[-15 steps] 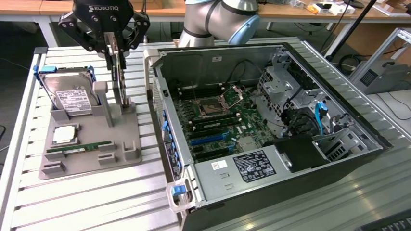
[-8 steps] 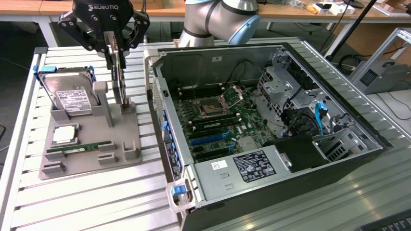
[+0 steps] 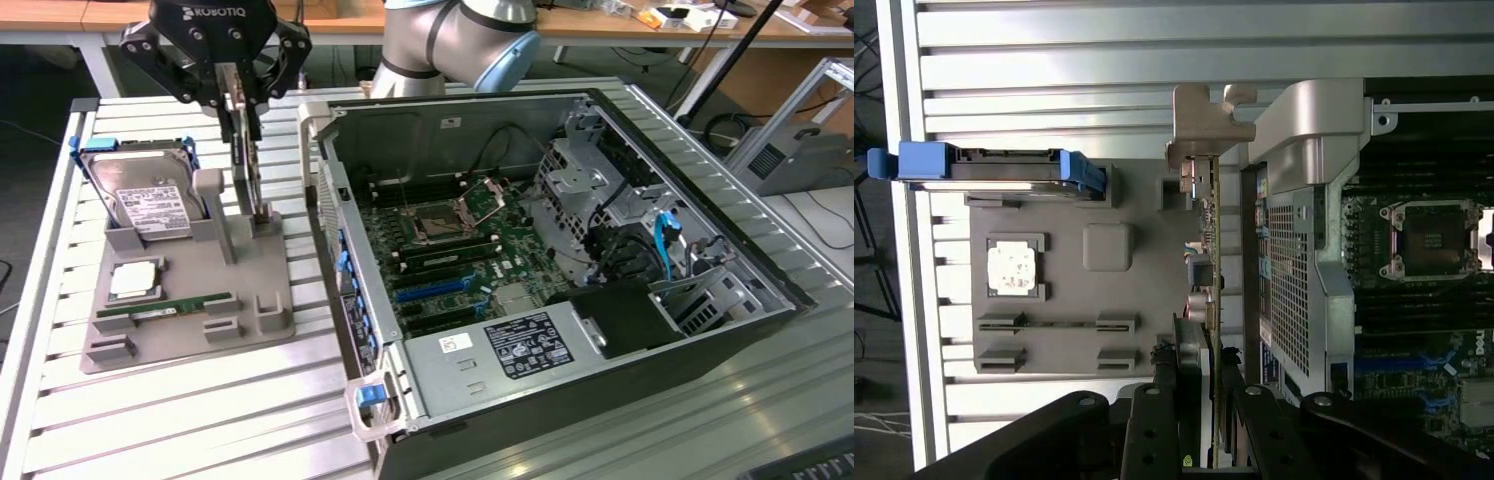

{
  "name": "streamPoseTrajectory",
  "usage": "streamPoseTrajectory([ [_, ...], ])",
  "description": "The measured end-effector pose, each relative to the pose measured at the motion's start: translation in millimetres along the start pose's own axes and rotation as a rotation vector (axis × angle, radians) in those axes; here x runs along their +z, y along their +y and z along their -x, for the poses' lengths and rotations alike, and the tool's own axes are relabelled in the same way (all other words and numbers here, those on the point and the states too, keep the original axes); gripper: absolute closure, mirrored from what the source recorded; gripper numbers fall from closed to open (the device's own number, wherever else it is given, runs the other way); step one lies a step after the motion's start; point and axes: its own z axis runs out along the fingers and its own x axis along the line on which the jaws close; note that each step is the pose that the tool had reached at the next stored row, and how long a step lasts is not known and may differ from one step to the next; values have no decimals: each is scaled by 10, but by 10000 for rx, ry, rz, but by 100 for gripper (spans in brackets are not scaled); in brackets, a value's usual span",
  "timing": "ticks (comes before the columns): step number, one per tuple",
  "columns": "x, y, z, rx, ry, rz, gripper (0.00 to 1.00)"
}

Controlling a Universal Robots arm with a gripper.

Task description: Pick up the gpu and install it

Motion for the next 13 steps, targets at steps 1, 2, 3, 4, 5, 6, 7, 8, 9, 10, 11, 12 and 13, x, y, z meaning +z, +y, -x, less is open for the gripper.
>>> streamPoseTrajectory([
  [1,-3,0,0,0,0,0,73],
  [2,-6,0,0,0,1,0,73],
  [3,-12,0,0,0,0,0,73],
  [4,-17,0,1,0,0,0,73],
  [5,-21,0,1,0,-1,0,73],
  [6,-26,0,1,0,0,0,73],
  [7,-31,0,1,0,0,0,73],
  [8,-35,0,1,0,0,0,73],
  [9,-40,0,1,0,-1,0,73],
  [10,-46,0,1,0,-1,1,73],
  [11,-50,0,1,0,-1,0,73],
  [12,-57,0,1,0,0,0,73],
  [13,-63,0,2,0,0,0,73],
])
